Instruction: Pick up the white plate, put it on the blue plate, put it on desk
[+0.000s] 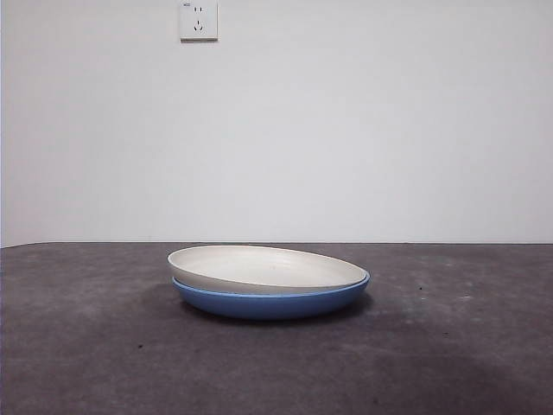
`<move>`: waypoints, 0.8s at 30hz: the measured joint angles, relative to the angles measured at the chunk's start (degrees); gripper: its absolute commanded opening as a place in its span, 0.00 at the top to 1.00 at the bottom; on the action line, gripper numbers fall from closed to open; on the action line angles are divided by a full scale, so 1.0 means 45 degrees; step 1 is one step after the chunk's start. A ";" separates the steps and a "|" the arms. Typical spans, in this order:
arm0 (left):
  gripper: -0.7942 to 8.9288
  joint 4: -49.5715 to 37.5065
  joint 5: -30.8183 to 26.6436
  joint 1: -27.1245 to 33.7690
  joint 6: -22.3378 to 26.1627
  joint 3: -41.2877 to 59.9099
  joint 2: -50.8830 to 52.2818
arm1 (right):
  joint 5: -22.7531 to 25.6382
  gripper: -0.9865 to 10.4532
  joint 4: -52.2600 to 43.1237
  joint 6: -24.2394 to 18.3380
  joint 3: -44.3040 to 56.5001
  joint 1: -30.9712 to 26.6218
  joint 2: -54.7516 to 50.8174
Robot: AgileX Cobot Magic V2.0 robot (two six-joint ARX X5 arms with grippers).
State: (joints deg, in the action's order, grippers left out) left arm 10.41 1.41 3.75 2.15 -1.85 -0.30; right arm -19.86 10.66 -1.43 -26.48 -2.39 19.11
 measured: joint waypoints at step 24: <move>0.91 0.0000 0.0000 -0.0005 -0.0024 0.0000 0.0000 | 0.1802 0.91 -0.1462 0.0874 0.5683 0.0005 -0.4163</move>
State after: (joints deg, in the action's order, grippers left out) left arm 10.41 1.41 3.73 2.04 -1.85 -0.30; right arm -11.75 4.08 2.50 -0.91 -2.37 0.38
